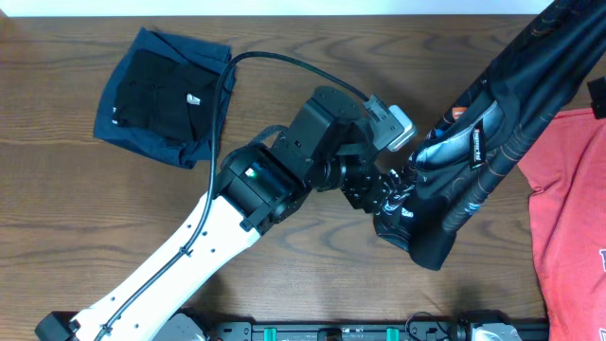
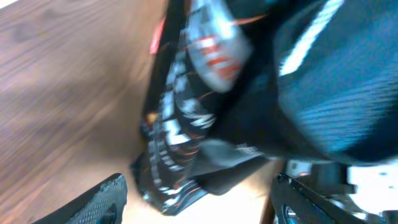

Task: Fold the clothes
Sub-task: 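Grasp the hanging black jersey's lower part with the left gripper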

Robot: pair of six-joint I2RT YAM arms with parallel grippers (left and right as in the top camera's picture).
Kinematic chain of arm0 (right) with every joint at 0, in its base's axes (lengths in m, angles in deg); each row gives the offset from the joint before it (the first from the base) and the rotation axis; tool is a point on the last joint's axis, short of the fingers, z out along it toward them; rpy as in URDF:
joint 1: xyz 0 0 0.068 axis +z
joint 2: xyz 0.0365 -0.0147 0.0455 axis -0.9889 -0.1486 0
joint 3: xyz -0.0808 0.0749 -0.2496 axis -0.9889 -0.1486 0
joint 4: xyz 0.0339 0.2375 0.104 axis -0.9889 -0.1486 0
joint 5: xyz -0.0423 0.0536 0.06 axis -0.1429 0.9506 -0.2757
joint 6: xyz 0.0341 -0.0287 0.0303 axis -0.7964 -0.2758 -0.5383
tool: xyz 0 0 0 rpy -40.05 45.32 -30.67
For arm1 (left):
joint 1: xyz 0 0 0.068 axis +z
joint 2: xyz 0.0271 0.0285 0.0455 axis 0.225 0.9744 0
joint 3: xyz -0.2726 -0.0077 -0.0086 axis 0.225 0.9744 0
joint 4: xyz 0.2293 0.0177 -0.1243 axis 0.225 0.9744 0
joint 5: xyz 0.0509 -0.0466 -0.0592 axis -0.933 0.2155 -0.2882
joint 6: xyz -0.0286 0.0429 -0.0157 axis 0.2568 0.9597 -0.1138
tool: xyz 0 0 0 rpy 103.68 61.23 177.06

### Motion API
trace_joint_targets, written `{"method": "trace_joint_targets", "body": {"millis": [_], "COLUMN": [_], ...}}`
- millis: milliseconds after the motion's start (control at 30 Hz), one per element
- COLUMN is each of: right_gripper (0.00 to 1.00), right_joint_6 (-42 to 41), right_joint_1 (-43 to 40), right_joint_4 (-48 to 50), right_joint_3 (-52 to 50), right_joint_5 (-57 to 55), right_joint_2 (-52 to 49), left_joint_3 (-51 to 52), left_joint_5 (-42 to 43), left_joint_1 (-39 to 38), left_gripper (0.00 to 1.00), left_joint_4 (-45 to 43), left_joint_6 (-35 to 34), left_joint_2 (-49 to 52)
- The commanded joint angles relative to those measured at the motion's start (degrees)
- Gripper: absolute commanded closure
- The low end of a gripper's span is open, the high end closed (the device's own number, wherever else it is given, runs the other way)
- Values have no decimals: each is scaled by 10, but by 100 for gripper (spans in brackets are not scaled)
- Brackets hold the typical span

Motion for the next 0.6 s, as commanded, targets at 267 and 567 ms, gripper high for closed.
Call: {"method": "trace_joint_targets", "body": {"millis": [267,567], "right_gripper": [99,99], "right_joint_6": [9,9], "right_joint_1": [-4,-4], "right_joint_4": [2,-8], "right_joint_3": [9,9], "right_joint_5": [0,0], "right_joint_2": [0,-3], "left_joint_3": [-1,-1], "left_joint_5": [67,-70], "left_joint_1": [-28,-58], "left_gripper": [25,30], "left_joint_4": [4,-5], "left_joint_6": [-1,9], "left_joint_2": [-50,-7]}}
